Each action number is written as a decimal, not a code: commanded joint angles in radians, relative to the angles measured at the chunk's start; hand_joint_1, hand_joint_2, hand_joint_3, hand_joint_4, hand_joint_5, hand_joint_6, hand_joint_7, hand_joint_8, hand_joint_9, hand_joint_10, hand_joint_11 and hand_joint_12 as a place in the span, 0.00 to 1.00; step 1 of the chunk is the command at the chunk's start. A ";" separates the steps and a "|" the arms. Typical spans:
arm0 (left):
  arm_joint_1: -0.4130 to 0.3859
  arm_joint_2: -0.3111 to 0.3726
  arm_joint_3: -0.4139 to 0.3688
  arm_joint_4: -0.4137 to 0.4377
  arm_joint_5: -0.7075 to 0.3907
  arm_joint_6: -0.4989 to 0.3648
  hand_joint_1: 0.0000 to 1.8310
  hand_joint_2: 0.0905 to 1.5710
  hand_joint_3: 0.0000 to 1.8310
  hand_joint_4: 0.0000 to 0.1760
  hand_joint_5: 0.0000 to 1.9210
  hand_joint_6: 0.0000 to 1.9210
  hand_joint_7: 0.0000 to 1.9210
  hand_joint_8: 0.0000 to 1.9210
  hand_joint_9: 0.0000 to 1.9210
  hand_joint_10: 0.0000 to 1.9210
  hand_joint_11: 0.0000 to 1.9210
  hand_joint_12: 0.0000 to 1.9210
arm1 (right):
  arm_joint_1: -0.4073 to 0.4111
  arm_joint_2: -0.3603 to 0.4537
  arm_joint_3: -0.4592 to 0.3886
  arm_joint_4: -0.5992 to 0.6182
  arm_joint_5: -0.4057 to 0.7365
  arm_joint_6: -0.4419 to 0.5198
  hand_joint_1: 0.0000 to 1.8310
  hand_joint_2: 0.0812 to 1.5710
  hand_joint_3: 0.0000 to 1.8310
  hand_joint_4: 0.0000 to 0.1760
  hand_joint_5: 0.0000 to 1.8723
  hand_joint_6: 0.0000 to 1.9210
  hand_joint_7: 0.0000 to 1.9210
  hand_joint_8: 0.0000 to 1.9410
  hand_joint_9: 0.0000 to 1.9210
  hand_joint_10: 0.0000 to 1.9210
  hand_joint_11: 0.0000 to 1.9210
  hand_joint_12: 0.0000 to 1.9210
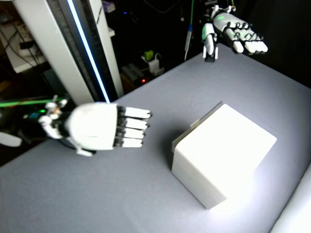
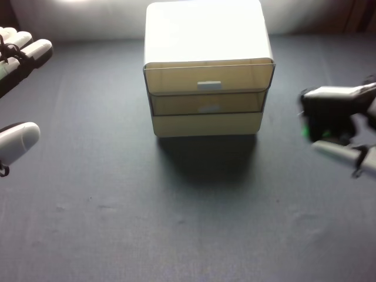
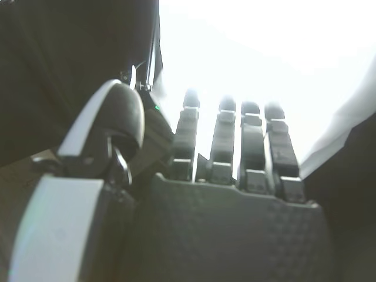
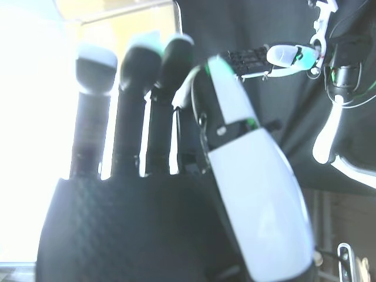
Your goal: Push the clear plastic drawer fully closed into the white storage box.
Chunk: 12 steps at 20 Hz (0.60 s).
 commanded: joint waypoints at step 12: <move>0.001 0.006 -0.001 -0.021 -0.133 -0.001 0.00 0.97 0.00 0.46 0.00 0.00 0.00 0.00 0.00 0.00 0.00 0.00 | -0.084 0.055 -0.036 0.070 0.230 -0.035 0.55 0.85 0.00 0.00 0.30 0.83 0.39 0.65 0.44 0.81 0.44 0.98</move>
